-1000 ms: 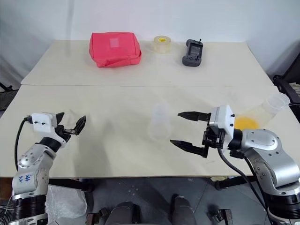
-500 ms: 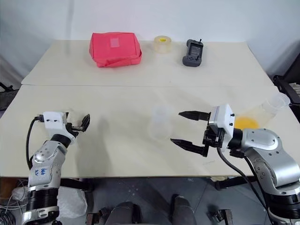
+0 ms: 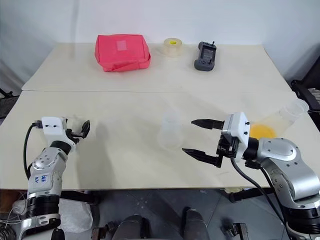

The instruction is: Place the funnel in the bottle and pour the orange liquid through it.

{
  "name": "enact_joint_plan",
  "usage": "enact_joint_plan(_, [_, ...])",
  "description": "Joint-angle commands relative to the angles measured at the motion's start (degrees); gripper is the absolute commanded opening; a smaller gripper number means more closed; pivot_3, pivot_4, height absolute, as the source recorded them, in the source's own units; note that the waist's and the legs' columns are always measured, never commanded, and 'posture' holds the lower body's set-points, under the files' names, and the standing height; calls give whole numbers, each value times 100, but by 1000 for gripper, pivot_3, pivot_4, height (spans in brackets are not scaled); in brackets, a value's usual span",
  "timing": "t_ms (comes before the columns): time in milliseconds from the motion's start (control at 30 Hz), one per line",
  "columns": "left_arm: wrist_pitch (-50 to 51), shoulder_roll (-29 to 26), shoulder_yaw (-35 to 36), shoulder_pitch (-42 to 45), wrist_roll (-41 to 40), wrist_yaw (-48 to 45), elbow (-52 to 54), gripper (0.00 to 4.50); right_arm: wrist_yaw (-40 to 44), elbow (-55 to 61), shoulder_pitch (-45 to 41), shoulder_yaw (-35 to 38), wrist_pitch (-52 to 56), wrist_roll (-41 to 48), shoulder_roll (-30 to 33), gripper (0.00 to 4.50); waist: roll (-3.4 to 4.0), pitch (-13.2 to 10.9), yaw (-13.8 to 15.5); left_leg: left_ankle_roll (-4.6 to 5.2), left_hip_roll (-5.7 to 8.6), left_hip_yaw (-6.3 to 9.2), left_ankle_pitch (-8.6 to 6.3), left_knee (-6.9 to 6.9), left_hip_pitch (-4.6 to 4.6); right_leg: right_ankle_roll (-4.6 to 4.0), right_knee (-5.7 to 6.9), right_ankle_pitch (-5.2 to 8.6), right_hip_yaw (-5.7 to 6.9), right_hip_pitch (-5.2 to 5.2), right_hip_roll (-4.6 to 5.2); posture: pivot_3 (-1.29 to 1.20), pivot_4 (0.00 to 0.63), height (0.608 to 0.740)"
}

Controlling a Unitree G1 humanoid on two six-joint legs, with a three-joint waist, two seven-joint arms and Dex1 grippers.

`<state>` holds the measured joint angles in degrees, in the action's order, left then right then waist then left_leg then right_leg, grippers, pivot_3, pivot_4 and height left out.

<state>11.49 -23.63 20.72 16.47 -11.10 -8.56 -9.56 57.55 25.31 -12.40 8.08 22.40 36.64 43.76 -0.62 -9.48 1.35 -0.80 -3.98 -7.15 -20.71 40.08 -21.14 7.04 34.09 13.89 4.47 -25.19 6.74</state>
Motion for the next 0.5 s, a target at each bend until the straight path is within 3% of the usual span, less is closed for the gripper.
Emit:
enact_joint_plan(33, [-68, -97, 153, 5, -106, -50, 133, 2991, -16, 129, -10, 175, -102, 8, 52, 4500, 0, 0, 5, 0, 0, 1, 0, 0, 0, 0, 0, 0, 0, 0, 0, 0, 150, 740])
enact_joint_plan(333, [25, -242, 355, -30, -368, -345, 122, 61, -13, 91, -26, 151, -146, -55, 12, 4500, 0, 0, 0, 0, 0, 0, 0, 0, 0, 0, 0, 0, 0, 0, 0, 0, 150, 740])
enact_joint_plan(500, [92, -361, 472, -130, -495, -449, 208, 26, -19, 100, -21, 175, -135, -62, 5, 4500, 0, 0, -2, 0, 0, 0, 0, -1, 1, 0, 0, 0, 0, 0, 0, 0, 150, 740])
